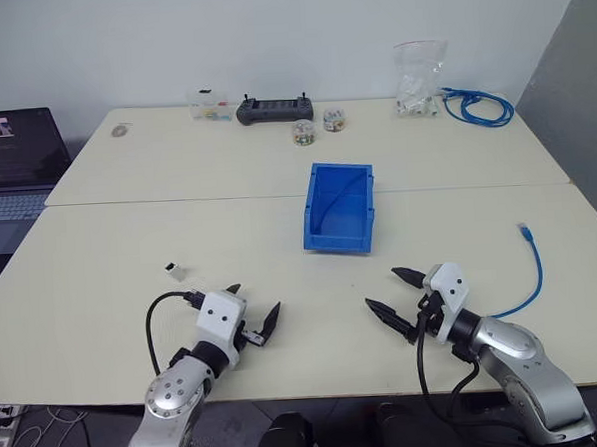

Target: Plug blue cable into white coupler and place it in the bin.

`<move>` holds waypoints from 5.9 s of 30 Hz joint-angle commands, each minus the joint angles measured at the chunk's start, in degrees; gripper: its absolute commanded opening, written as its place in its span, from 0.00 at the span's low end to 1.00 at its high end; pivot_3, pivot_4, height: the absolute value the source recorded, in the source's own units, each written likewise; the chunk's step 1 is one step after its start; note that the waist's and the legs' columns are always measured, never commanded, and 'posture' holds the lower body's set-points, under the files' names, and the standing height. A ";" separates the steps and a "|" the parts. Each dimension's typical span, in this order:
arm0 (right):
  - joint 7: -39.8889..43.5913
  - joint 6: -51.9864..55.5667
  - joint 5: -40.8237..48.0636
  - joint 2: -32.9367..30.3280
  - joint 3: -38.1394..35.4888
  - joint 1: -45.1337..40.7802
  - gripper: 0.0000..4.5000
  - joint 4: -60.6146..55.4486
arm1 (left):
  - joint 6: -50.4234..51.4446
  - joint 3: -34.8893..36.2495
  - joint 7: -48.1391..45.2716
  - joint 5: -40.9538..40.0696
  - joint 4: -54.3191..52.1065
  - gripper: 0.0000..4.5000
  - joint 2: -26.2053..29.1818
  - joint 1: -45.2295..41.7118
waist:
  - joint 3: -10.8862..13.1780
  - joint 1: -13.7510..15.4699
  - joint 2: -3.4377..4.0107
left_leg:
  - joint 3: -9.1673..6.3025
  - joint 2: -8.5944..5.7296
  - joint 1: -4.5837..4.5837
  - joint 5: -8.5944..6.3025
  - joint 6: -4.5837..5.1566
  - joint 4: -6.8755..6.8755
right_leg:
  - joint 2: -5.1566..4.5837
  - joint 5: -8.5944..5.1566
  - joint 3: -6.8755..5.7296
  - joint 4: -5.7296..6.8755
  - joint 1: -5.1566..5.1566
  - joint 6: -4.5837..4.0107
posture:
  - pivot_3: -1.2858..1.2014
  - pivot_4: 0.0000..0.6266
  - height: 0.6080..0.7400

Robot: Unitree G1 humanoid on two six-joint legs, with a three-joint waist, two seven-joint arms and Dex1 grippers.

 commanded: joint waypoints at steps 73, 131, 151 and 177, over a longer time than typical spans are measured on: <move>-30.54 38.56 3.68 -3.07 -36.34 -12.87 0.55 13.93 | 10.62 -26.17 -40.74 -11.04 15.31 1.00 0.25 -51.27 | 0.05 0.05 -0.01 | 0.18 -0.19 0.07 0.10 0.14 0.06 | -0.01 0.14 0.21 0.23 0.05 -0.15 | 0.52 0.24 1.00; 25.89 -7.06 -15.84 2.74 23.59 -48.07 0.37 43.09 | 0.21 10.90 -29.68 -8.56 4.21 1.00 25.72 -2.43 | 0.76 -0.42 -0.43 | 0.24 0.11 -0.32 0.07 0.03 -0.02 | 0.06 0.42 0.11 0.37 -0.83 -0.57 | 0.52 0.24 1.00; 24.27 20.39 -0.90 -12.31 8.47 -26.52 0.73 -0.77 | -4.64 -5.27 -31.92 -0.70 21.65 1.00 22.94 -23.72 | 0.74 -0.39 -0.42 | 0.24 0.17 -0.43 0.07 0.04 0.00 | 0.10 0.46 0.09 0.43 -0.85 -0.61 | 0.52 0.24 1.00; 17.07 26.68 11.55 -16.16 -0.21 -19.26 0.75 -15.56 | -4.07 -16.24 -37.02 8.81 32.12 0.05 27.38 -28.00 | -0.18 -0.26 0.39 | 0.23 0.28 0.76 0.07 0.12 -0.14 | 0.13 0.17 0.01 0.16 0.42 -0.21 | 0.52 0.24 1.00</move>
